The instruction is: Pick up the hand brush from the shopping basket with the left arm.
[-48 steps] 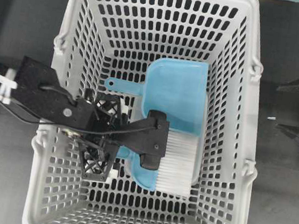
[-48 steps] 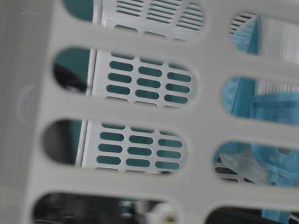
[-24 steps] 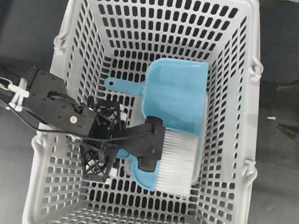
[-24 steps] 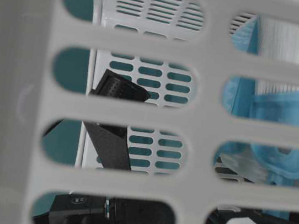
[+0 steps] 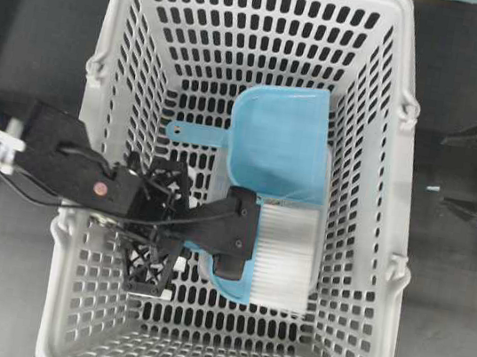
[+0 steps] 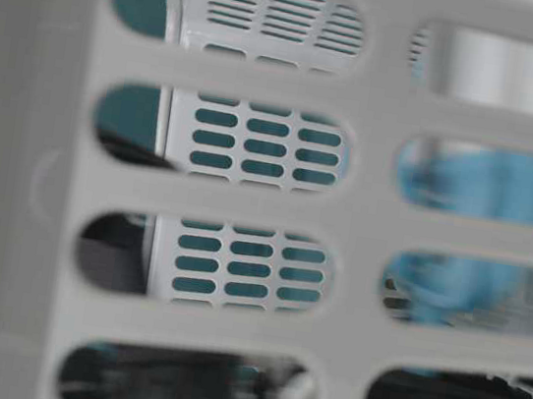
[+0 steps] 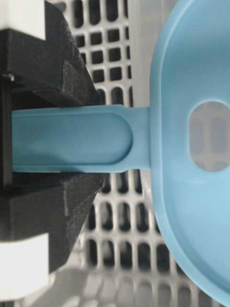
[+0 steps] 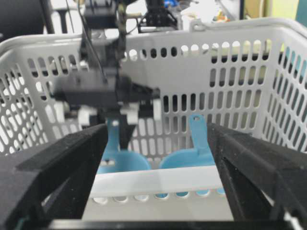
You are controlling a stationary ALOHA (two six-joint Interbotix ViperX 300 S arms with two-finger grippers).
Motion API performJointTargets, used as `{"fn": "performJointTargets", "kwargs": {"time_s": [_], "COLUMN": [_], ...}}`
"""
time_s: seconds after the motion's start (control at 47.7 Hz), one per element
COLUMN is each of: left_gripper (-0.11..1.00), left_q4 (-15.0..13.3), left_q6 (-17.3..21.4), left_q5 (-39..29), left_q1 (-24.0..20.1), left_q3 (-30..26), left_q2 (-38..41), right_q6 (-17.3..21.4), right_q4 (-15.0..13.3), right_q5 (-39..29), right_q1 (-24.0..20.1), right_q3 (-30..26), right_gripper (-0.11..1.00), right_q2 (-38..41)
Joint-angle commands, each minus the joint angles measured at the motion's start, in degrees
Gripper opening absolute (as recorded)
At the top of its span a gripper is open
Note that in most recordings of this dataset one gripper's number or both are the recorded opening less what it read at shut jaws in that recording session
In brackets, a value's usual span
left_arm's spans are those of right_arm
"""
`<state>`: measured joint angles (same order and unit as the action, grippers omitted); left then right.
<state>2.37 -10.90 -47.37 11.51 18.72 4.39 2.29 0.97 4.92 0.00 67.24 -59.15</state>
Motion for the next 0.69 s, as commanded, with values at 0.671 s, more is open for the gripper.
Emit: {"fn": "performJointTargets", "kwargs": {"time_s": [0.671], "left_gripper": [0.24], "left_q4": [0.26], "left_q6": [0.09], "left_q5": [-32.96], "left_q1": [-1.14], "left_q3": [-31.29], "left_q2": [-5.98], "right_q6": [0.09], "right_q4": [0.18], "right_q5": [0.35], "right_q1": [0.00], "right_q3": [-0.97], "right_gripper": [0.80], "right_q2": [0.44]}}
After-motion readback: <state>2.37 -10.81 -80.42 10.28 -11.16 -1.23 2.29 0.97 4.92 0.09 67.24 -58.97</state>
